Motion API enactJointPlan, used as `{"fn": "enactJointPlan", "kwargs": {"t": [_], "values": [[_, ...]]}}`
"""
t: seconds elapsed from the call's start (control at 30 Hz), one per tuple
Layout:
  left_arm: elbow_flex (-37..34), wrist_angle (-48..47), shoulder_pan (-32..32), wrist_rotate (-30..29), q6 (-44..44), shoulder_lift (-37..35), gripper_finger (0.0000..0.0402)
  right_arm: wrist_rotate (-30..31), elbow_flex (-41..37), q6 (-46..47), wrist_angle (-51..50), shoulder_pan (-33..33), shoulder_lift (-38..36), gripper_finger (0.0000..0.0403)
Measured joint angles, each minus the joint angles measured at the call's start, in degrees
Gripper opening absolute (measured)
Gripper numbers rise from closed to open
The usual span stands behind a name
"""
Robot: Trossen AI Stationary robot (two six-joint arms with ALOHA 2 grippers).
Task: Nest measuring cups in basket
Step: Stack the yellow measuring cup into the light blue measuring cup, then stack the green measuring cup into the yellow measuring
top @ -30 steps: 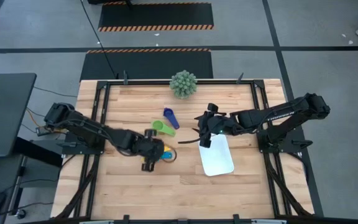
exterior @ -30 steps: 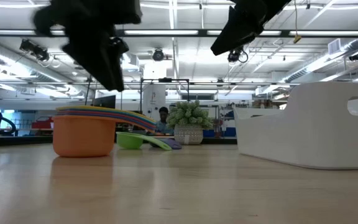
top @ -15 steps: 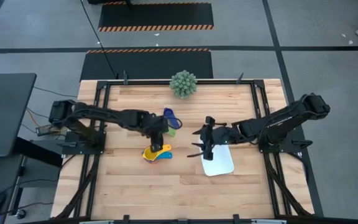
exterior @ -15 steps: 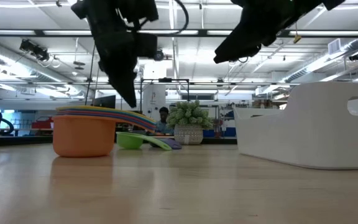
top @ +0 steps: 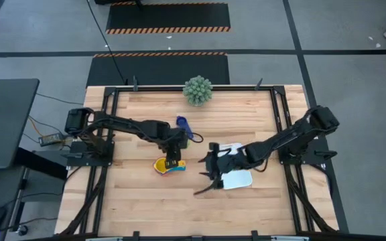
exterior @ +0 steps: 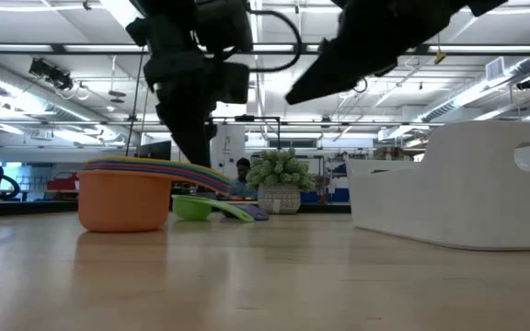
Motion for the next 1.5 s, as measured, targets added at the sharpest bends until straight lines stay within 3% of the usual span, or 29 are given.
{"fn": "enactJointPlan", "kwargs": {"t": [0.33, 0.43, 0.53, 0.77, 0.93, 1.5], "values": [[0.4, -0.1, -2.3, 0.1, 2.0, -0.2, 0.0187, 0.2, 5.7, -1.6, 7.3, 2.2, 11.5, 0.0220], [0.4, 0.5, -3.6, -3.9, 4.4, -0.7, 0.0187, 2.0, 5.7, -1.9, 8.0, 2.3, 13.2, 0.0220], [-1.4, 3.5, -5.2, -7.0, 6.3, -3.0, 0.0187, 5.2, 5.6, -1.8, 7.8, 2.9, 13.1, 0.0218], [-5.5, 7.6, -4.9, -6.5, 6.9, -8.3, 0.0187, 6.4, 2.7, -0.8, 8.3, 3.4, 11.7, 0.0207], [-6.7, 7.8, -4.2, -6.7, 7.4, -11.5, 0.0187, 5.9, 0.1, -0.4, 13.2, 2.3, 10.9, 0.0205], [-18.6, 17.5, 1.7, -6.7, 10.5, -18.7, 0.0187, 5.9, -4.5, -3.0, 13.0, -2.2, 5.2, 0.0203]]}}
